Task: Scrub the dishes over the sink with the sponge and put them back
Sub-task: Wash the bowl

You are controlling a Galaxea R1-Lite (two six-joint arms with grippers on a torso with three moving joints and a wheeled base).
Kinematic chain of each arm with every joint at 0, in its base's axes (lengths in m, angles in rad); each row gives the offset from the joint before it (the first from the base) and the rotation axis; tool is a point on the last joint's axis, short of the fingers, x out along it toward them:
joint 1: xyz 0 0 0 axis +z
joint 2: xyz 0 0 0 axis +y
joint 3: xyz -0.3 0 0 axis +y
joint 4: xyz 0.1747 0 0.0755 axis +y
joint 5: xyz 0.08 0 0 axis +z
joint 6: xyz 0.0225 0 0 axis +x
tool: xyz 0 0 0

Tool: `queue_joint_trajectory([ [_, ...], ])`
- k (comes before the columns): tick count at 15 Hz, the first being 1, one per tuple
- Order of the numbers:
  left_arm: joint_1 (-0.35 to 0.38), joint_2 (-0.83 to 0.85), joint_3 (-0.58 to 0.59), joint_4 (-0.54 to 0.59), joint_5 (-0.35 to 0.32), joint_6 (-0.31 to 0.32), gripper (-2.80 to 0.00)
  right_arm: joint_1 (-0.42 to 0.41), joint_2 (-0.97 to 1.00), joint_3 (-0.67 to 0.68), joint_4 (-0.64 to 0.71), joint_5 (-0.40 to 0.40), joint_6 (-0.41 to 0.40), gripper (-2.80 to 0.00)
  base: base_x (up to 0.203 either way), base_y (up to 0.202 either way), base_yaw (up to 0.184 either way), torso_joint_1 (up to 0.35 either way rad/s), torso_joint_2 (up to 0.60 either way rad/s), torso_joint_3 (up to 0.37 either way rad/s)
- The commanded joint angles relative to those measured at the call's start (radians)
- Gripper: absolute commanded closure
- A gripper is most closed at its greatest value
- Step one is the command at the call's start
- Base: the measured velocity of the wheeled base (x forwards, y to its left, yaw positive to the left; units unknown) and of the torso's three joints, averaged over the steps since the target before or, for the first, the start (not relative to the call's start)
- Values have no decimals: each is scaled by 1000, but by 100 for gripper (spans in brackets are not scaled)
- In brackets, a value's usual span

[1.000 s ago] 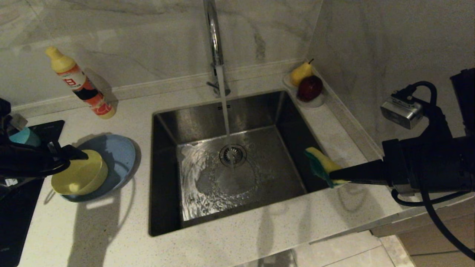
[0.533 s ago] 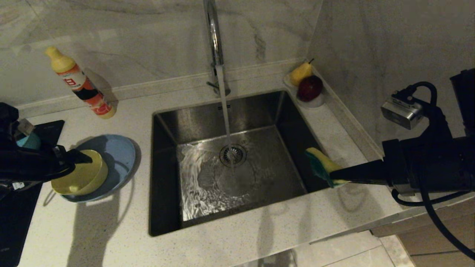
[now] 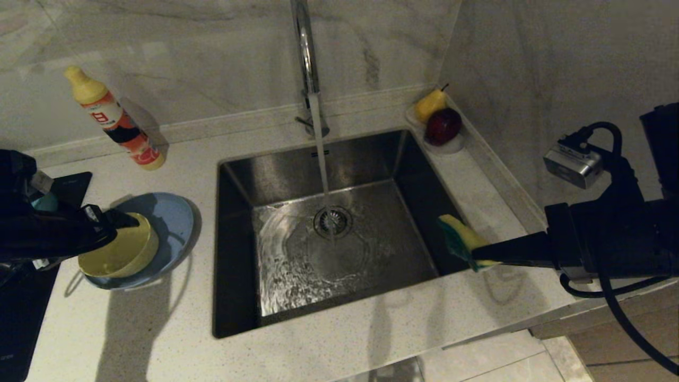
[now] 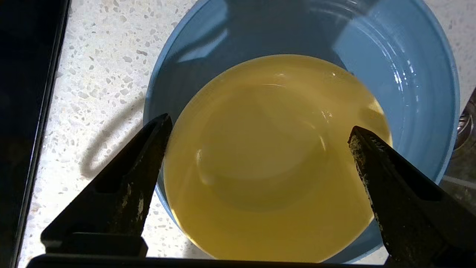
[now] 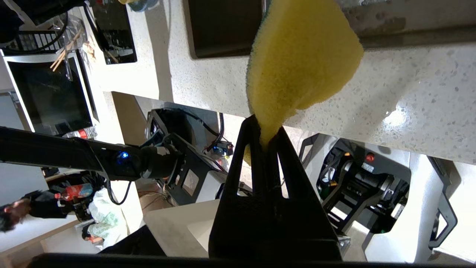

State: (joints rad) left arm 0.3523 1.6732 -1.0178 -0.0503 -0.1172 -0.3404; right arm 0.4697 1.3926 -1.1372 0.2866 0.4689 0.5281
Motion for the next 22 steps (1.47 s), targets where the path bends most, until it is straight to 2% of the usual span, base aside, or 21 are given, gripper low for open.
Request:
queue_joint_trajectory([
  [1, -7, 5, 22, -18, -2, -3, -280, 0, 5, 2, 2, 8, 3, 0, 0, 0, 0, 0, 0, 0],
  [4, -7, 7, 38, -23, -59, -6, -280, -2, 6, 1, 2, 8, 3, 0, 0, 0, 0, 0, 0, 0],
  [6, -9, 8, 39, -23, -62, -8, -280, -3, 6, 2, 2, 8, 3, 0, 0, 0, 0, 0, 0, 0],
  [10, -18, 5, 36, -23, -62, -26, -280, -6, 8, 2, 2, 9, 3, 0, 0, 0, 0, 0, 0, 0],
  [22, -17, 43, 18, -23, -15, -11, -280, -6, 6, -1, 2, 10, -5, 0, 0, 0, 0, 0, 0, 0],
])
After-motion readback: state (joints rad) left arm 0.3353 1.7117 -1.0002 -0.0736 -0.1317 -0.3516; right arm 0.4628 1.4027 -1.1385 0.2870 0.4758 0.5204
